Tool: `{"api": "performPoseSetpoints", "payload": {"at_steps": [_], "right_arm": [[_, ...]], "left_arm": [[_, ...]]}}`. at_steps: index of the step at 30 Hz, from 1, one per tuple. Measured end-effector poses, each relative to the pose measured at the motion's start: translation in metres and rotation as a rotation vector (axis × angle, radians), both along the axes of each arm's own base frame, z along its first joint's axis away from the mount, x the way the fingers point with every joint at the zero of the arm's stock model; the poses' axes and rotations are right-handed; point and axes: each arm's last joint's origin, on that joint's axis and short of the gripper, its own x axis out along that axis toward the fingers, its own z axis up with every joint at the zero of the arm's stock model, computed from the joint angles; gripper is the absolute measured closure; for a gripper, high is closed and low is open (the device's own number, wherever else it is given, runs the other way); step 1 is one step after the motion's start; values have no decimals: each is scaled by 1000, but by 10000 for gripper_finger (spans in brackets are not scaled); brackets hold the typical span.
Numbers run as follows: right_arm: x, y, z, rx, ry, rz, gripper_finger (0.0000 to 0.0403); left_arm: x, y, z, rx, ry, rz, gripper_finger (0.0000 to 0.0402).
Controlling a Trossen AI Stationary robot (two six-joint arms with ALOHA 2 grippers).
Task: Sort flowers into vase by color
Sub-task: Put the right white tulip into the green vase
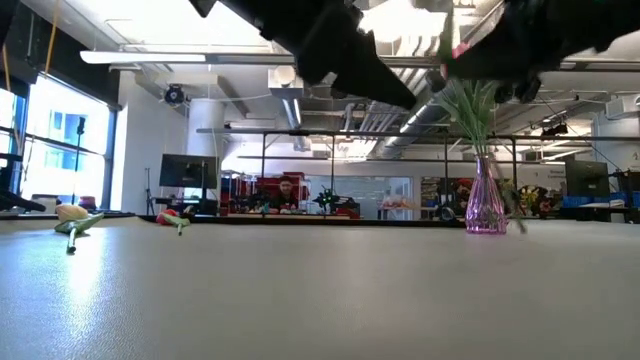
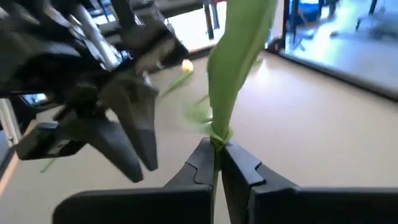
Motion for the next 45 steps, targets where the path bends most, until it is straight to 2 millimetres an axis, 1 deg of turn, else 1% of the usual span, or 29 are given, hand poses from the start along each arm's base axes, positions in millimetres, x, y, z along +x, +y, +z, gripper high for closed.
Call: {"api": "performPoseSetpoints", "payload": {"at_steps": [5,8,13,18,21,26,28,30,33,39,43,45], "right_arm": [[-24,17,19,-87,-65,93,402],[-39,28,28,-125,-96,184,402],[-64,47,36,-129,-140,360,403],[-85,64,47,-97,-215,507,403],[-94,72,64,-85,-260,583,403],[-110,83,91,-116,-296,683,403],[-115,87,96,-119,-299,697,403],[-116,92,97,-128,-294,715,403],[-116,100,92,-146,-272,725,403],[-110,117,74,-189,-203,651,403],[-107,124,65,-201,-177,603,400],[-107,125,64,-179,-174,599,391]], "left_arm": [[-4,-7,-5,-139,-38,65,340],[-5,-12,-6,-214,-77,104,340],[-9,-29,-3,-299,-137,152,340],[-16,-56,4,-316,-232,175,340],[-22,-67,5,-319,-266,224,340],[-28,-77,6,-313,-309,296,340],[-29,-78,6,-321,-319,311,340],[-29,-79,6,-330,-329,319,340],[-28,-79,8,-340,-346,323,340],[-28,-78,8,-346,-350,329,340],[-28,-78,8,-351,-351,331,340],[-28,-79,8,-367,-354,336,340]]}}
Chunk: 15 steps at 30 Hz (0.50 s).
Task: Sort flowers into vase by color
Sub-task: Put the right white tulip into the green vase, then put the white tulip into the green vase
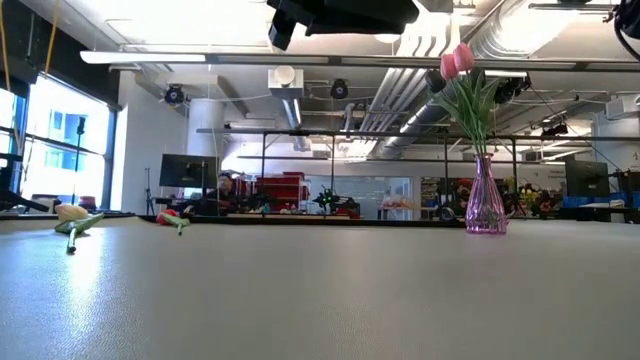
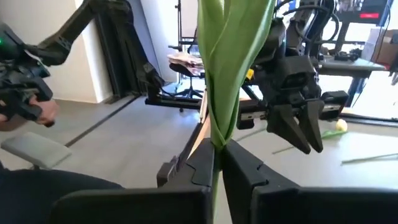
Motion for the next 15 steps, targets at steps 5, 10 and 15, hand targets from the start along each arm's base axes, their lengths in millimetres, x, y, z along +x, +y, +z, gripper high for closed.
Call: {"api": "performPoseSetpoints", "payload": {"at_steps": [5,10,15], "right_arm": [[-6,-1,3,100,21,14,337],[-19,-9,5,226,92,60,271],[-29,-19,6,285,162,124,222]], "left_arm": [[-2,-4,-1,-43,-9,-2,340],[-8,-13,-2,-65,5,-10,340],[-12,-19,-2,-55,14,-18,340]]}}
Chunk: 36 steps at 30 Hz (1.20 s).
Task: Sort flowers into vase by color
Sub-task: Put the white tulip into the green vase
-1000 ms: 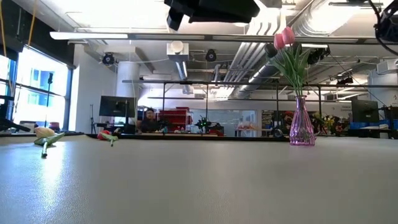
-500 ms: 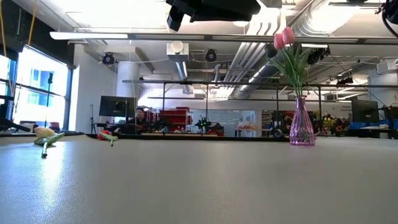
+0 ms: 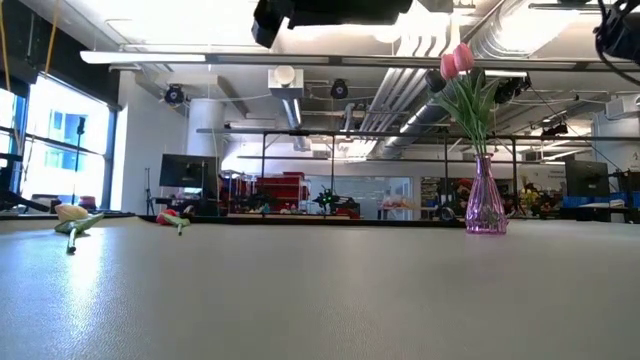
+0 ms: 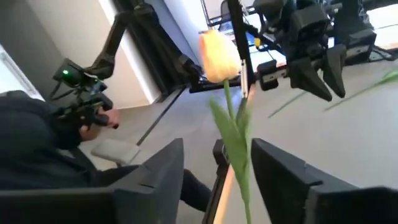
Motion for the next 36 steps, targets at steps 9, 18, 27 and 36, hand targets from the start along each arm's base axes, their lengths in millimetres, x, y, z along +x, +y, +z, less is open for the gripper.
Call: {"api": "performPoseSetpoints", "payload": {"at_steps": [9,18,27,36], "right_arm": [[-4,-26,30,-37,-160,-129,211],[13,-56,25,-45,-120,-510,254],[38,-73,6,-9,-2,-560,274],[55,-87,5,-119,15,-611,274]], "left_arm": [[-16,9,-3,-111,47,211,340],[-55,34,-17,-186,219,515,340],[-82,80,-17,-201,470,808,340],[-81,111,-1,-310,639,805,340]]}}
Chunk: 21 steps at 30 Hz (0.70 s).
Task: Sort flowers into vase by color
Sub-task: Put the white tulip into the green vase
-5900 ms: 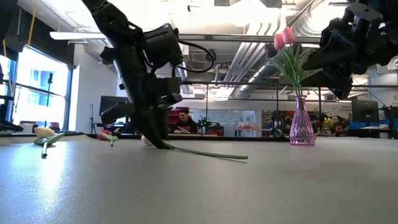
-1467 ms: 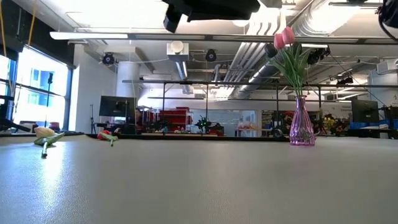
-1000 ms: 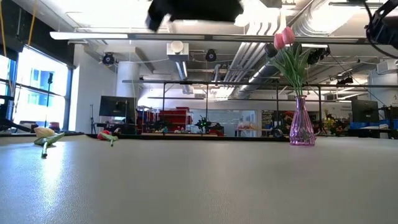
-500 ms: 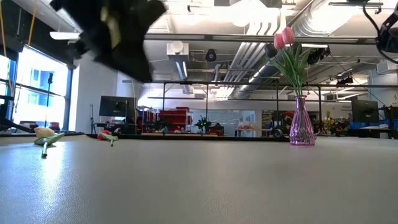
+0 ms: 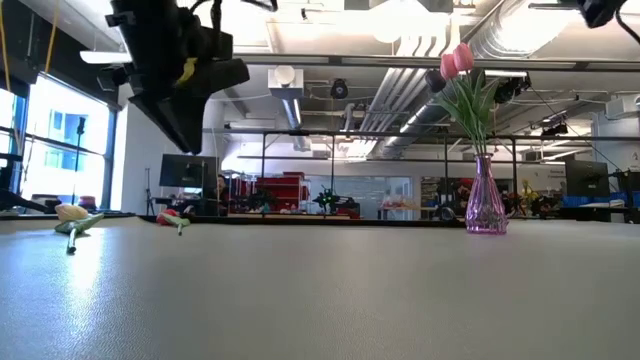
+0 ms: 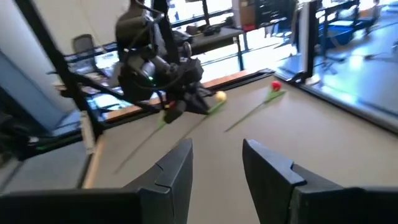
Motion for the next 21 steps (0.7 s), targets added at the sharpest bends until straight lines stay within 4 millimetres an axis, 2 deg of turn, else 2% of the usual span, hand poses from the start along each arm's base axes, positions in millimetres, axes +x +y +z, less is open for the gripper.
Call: {"api": "performPoseSetpoints", "payload": {"at_steps": [6,13,16,21], "right_arm": [[8,-13,-2,-100,54,-32,274],[16,-33,-9,-165,143,-155,274],[18,-42,-13,-163,187,-199,274],[20,-51,-20,-113,265,-185,274]], "left_arm": [[-10,12,11,-63,64,38,340],[-23,29,23,-77,89,79,340],[-34,38,16,-94,73,98,340],[-59,46,-7,-152,-32,152,340]]}}
